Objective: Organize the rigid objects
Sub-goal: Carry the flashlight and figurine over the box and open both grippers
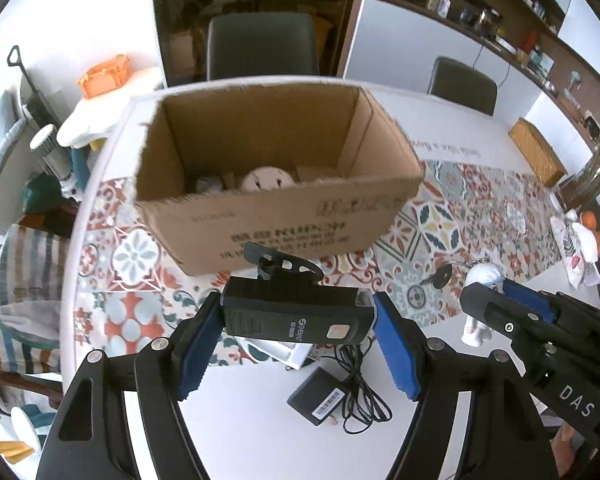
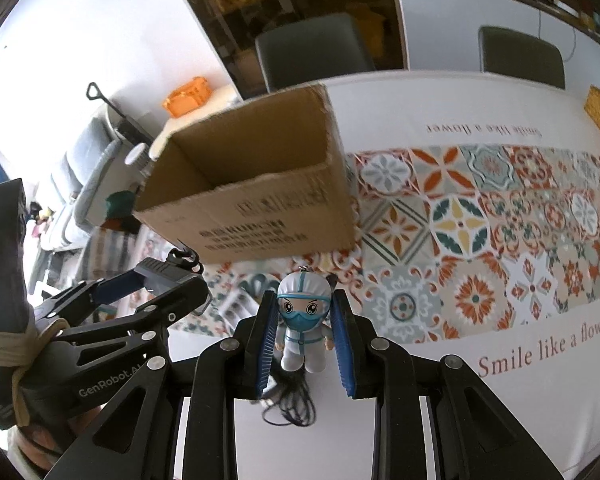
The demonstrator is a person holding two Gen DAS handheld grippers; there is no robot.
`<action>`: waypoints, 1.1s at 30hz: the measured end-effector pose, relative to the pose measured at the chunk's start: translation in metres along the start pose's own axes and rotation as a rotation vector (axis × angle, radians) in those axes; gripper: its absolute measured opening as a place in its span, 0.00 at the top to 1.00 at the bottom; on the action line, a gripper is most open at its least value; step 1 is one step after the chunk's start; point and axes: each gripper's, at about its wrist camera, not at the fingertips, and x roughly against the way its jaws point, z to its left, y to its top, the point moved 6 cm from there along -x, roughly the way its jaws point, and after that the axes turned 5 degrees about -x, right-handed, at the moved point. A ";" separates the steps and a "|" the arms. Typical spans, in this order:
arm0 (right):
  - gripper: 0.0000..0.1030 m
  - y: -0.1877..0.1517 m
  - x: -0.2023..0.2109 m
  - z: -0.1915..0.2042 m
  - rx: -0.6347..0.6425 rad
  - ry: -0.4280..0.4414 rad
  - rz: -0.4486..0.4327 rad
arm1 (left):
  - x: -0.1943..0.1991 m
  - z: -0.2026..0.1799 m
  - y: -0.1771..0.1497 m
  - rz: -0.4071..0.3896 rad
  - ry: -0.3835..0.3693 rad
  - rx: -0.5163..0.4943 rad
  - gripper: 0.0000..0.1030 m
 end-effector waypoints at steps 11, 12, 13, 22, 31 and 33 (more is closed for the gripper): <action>0.73 0.022 0.021 0.037 0.053 0.056 -0.073 | 0.043 0.022 0.023 -0.091 0.026 0.005 0.29; 0.73 0.024 0.023 0.040 0.056 0.060 -0.079 | 0.046 0.023 0.026 -0.097 0.028 0.004 0.29; 0.73 0.027 0.024 0.042 0.059 0.062 -0.084 | 0.048 0.024 0.029 -0.102 0.029 0.003 0.29; 0.73 0.053 0.032 0.062 0.096 0.087 -0.126 | 0.065 0.035 0.055 -0.151 0.035 0.002 0.29; 0.73 0.080 0.019 0.074 0.122 0.093 -0.130 | 0.060 0.050 0.080 -0.163 0.056 0.001 0.29; 0.73 0.087 0.012 0.074 0.123 0.089 -0.126 | 0.056 0.051 0.085 -0.160 0.063 -0.003 0.29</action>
